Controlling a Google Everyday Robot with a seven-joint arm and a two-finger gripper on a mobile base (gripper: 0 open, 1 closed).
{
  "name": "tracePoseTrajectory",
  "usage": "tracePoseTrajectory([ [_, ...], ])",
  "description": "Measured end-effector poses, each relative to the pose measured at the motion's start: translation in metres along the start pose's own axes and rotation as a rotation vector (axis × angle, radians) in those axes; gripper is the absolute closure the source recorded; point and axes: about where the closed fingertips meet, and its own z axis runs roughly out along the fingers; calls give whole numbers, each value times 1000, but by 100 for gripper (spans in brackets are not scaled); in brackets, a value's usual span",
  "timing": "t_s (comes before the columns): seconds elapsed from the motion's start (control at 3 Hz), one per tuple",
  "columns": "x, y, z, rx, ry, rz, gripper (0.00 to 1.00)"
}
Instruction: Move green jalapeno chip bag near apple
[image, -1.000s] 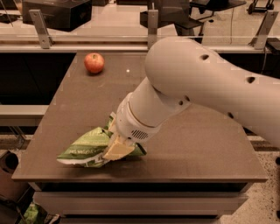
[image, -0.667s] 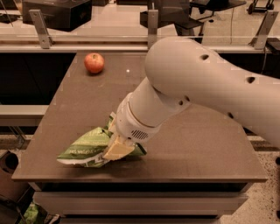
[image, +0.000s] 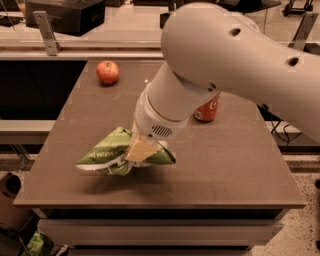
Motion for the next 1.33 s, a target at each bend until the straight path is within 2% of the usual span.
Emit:
tracePoseTrajectory([
  [1.0,-21,-65,-72,226,70,-68,100],
  [1.33,-23,-98,-87,321,72,-92,100],
])
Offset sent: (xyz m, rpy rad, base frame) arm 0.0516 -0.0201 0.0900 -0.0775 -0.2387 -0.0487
